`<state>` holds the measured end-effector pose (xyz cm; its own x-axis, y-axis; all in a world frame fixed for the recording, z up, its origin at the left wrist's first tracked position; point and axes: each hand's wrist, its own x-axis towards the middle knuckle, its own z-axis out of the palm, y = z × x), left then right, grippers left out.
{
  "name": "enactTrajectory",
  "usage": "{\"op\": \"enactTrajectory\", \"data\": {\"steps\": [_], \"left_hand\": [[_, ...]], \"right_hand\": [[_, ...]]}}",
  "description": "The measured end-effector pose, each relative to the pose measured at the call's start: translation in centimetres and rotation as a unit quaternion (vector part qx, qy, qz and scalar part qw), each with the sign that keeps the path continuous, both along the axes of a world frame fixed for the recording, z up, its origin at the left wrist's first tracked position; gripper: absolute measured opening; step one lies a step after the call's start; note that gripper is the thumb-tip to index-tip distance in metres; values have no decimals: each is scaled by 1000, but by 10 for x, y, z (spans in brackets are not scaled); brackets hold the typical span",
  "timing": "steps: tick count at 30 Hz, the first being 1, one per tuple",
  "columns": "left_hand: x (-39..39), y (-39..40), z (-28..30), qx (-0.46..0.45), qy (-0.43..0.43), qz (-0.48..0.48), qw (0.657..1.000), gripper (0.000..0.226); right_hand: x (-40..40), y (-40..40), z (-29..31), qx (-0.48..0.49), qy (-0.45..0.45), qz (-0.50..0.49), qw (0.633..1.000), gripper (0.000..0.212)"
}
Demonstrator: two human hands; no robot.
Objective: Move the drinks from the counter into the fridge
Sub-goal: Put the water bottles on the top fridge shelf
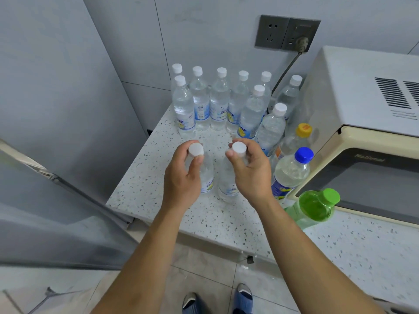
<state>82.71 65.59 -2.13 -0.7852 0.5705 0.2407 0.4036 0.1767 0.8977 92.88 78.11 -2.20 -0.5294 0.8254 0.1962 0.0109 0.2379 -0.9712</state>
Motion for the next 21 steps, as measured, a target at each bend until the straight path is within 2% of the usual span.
{"op": "enactTrajectory", "data": {"steps": [2,5,11,16,21], "left_hand": [[4,4,-3,7,-7,-4,1000,31],[4,12,-14,-16,-57,-37,998,45],[-8,18,-38,-66,-122,-100,985,75],[-7,14,-71,-100,-199,-67,973,69],[-1,5,-80,-57,-237,-43,969,73]], "right_hand": [[1,0,-6,16,2,-2,1000,26],[7,-4,-23,33,-38,-6,999,44],[21,-14,-54,-56,-77,-5,995,69],[25,-18,-70,-99,-147,-1,984,65],[29,-27,-75,-81,-131,-22,988,63]]}}
